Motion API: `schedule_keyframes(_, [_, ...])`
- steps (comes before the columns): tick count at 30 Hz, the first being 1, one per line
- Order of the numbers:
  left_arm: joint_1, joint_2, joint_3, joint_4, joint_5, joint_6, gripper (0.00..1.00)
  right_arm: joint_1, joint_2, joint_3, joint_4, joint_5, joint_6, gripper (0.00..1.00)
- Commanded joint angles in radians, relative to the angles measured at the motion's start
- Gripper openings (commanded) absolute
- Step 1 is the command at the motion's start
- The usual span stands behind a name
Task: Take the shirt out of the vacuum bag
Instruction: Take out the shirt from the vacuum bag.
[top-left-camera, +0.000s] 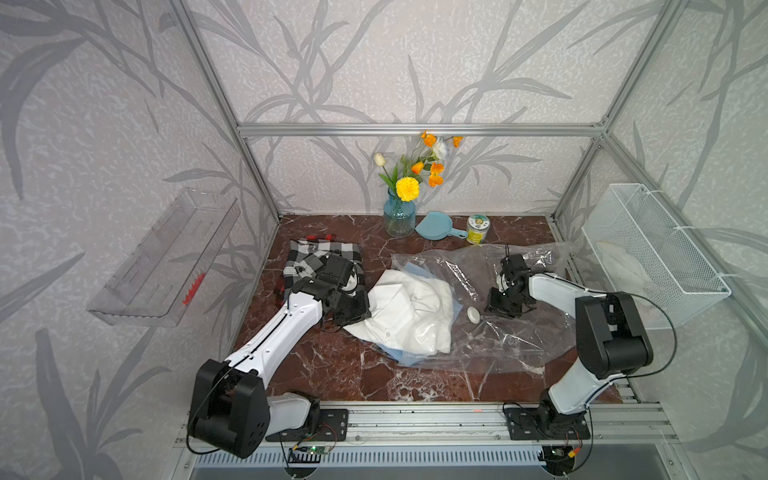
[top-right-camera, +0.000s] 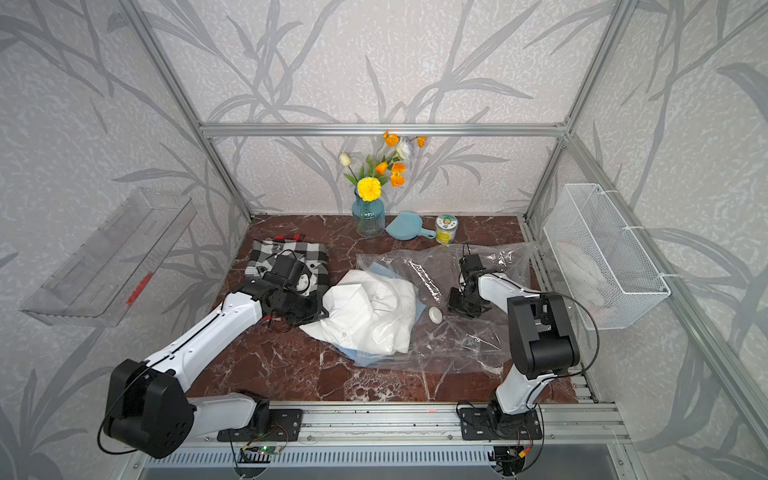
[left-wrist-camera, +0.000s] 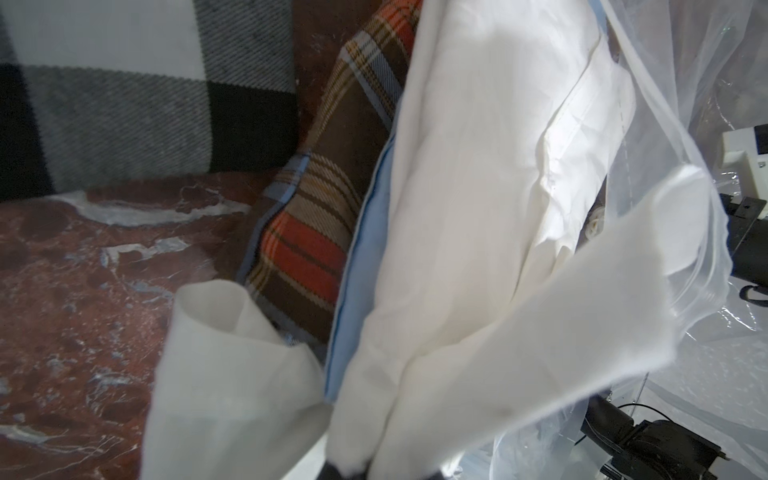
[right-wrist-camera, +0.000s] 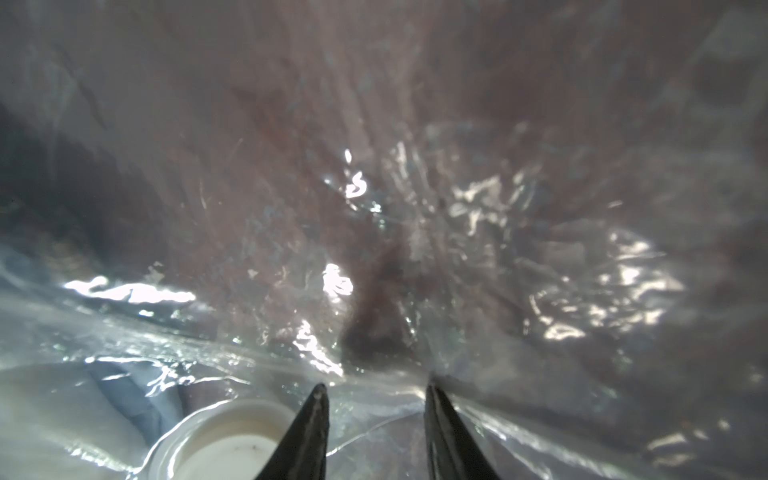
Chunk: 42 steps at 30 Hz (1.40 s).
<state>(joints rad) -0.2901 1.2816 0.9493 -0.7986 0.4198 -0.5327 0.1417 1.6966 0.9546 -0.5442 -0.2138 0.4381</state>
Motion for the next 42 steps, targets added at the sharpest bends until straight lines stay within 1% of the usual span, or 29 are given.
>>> schedule_keyframes(1, [0.018,-0.043,0.026,-0.126,-0.037,0.066,0.04,-0.013,0.035,0.01,-0.018,0.048,-0.005,0.4])
schedule_keyframes(6, [0.038,-0.032,0.02,-0.178,-0.124,0.111,0.03,-0.013,0.043,0.014,-0.017,0.044,-0.01,0.4])
schedule_keyframes(9, [0.042,-0.031,0.028,-0.165,-0.153,0.109,0.04,-0.013,0.041,0.013,-0.019,0.044,-0.015,0.4])
schedule_keyframes(10, [0.04,-0.029,0.028,-0.152,-0.141,0.106,0.08,-0.013,0.041,0.016,-0.02,0.044,-0.018,0.4])
schedule_keyframes(11, [0.041,-0.027,0.026,-0.122,-0.107,0.101,0.18,-0.013,0.043,0.016,-0.02,0.041,-0.019,0.41])
schedule_keyframes(13, [0.04,-0.019,0.016,-0.055,-0.049,0.086,0.33,-0.012,0.046,0.019,-0.017,0.032,-0.019,0.42])
schedule_keyframes(14, [0.039,-0.013,0.012,-0.023,-0.035,0.081,0.41,-0.013,0.048,0.021,-0.017,0.029,-0.021,0.42])
schedule_keyframes(15, [0.039,-0.004,0.011,-0.001,-0.032,0.078,0.47,-0.013,0.048,0.022,-0.015,0.023,-0.021,0.43])
schedule_keyframes(16, [0.039,0.005,0.017,0.007,-0.031,0.079,0.5,-0.013,0.049,0.024,-0.015,0.02,-0.022,0.43])
schedule_keyframes(18, [0.038,0.032,0.031,0.025,-0.023,0.086,0.52,-0.013,0.049,0.027,-0.021,0.017,-0.028,0.43])
schedule_keyframes(21, [0.039,0.083,0.049,0.031,-0.03,0.099,0.52,-0.013,0.041,0.032,-0.028,0.024,-0.034,0.43])
schedule_keyframes(23, [0.038,0.112,0.061,0.027,-0.061,0.106,0.52,-0.013,0.038,0.033,-0.031,0.024,-0.039,0.43])
schedule_keyframes(26, [0.038,0.152,0.082,0.025,-0.1,0.112,0.52,-0.013,0.037,0.032,-0.03,0.02,-0.039,0.43])
schedule_keyframes(28, [0.039,0.187,0.099,0.026,-0.109,0.115,0.47,-0.012,0.037,0.033,-0.029,0.013,-0.039,0.43])
schedule_keyframes(29, [0.037,0.205,0.107,0.024,-0.111,0.117,0.41,-0.012,0.037,0.034,-0.029,0.011,-0.041,0.43])
schedule_keyframes(30, [0.034,0.223,0.117,0.023,-0.114,0.121,0.31,-0.013,0.034,0.034,-0.028,0.011,-0.04,0.43])
schedule_keyframes(32, [0.026,0.253,0.136,0.021,-0.114,0.129,0.17,-0.012,0.031,0.034,-0.027,0.008,-0.04,0.43])
schedule_keyframes(33, [0.019,0.266,0.144,0.022,-0.115,0.133,0.11,-0.013,0.029,0.034,-0.028,0.008,-0.042,0.43])
schedule_keyframes(34, [0.012,0.275,0.156,0.02,-0.115,0.139,0.07,-0.012,0.028,0.034,-0.027,0.007,-0.042,0.43])
schedule_keyframes(36, [-0.01,0.287,0.19,0.01,-0.12,0.151,0.03,-0.013,0.027,0.036,-0.029,0.007,-0.045,0.42])
schedule_keyframes(42, [-0.065,0.309,0.301,-0.01,-0.121,0.178,0.02,-0.012,0.023,0.035,-0.029,0.004,-0.048,0.41])
